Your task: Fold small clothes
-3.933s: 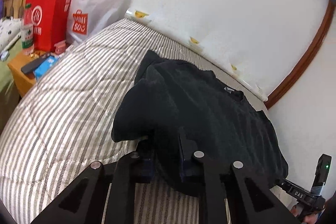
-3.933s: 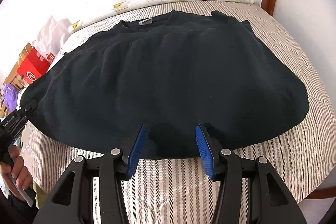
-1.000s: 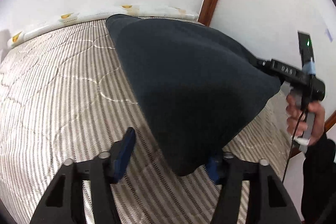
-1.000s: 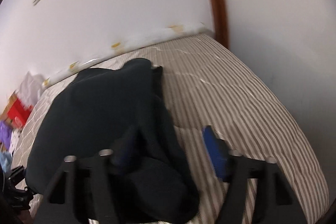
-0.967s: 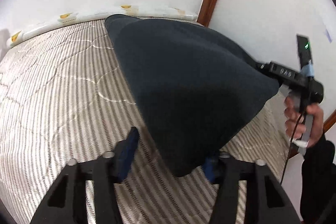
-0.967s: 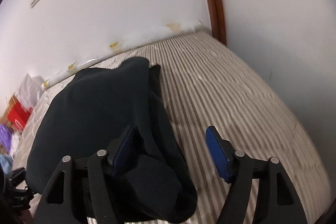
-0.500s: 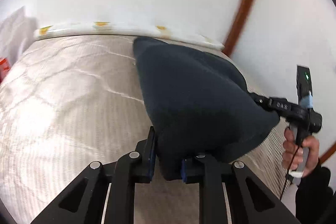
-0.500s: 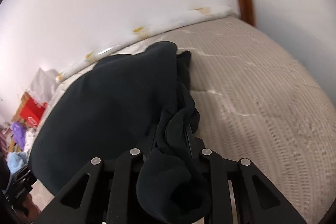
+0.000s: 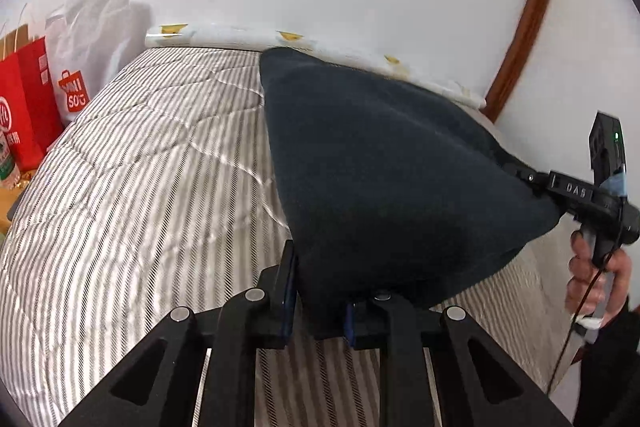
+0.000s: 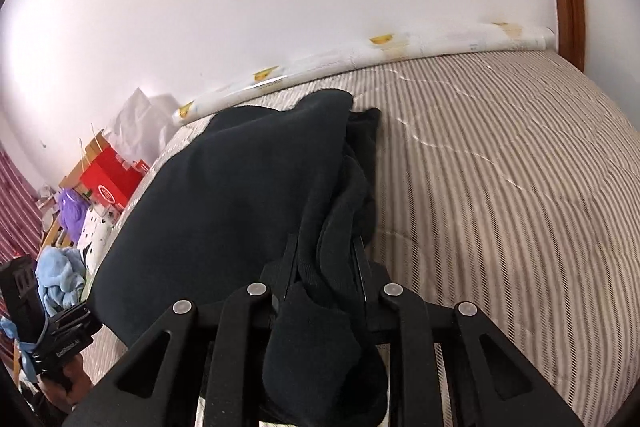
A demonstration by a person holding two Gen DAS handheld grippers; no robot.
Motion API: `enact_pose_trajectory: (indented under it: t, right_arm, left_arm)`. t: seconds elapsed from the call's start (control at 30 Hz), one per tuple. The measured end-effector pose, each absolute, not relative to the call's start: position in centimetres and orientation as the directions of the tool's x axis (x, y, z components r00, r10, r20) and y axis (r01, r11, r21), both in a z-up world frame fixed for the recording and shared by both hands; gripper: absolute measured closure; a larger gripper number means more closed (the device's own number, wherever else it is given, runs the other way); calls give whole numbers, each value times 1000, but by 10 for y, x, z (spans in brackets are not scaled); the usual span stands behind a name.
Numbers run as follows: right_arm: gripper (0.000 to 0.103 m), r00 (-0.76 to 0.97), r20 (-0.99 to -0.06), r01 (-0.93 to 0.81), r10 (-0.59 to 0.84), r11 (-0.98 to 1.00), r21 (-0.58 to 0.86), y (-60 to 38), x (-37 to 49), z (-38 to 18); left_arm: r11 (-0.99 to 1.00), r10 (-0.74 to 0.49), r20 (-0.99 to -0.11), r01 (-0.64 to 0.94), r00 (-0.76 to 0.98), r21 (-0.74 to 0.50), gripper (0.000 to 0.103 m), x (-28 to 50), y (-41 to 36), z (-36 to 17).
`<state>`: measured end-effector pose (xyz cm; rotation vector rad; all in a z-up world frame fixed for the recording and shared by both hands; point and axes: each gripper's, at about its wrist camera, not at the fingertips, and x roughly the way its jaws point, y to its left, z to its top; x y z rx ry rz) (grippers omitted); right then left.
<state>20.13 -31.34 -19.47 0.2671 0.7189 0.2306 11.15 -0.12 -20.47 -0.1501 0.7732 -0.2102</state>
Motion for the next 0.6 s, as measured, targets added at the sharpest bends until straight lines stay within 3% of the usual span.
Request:
enact_pose_trajectory:
  t: [0.13, 0.33, 0.4, 0.47, 0.6]
  right_arm:
    - [73, 726, -640, -96, 252, 958, 268, -323, 184, -197]
    - [70, 809, -564, -101, 166, 984, 144, -322, 141, -157]
    - [70, 821, -545, -120, 171, 984, 129, -316, 137, -148]
    - [70, 818, -536, -156, 207, 978, 140, -308, 138, -144]
    - [70, 796, -562, -181, 226, 974, 136, -293, 150, -157]
  left_arm:
    - [970, -234, -690, 119, 685, -211, 81, 109, -4, -207]
    - [953, -284, -670, 125, 686, -277, 75, 77, 16, -197]
    - [946, -298, -640, 132, 708, -295, 73, 65, 22, -186]
    - [946, -297, -616, 138, 730, -293, 61, 63, 24, -173]
    - [961, -260, -608, 142, 750, -236, 61, 87, 11, -155]
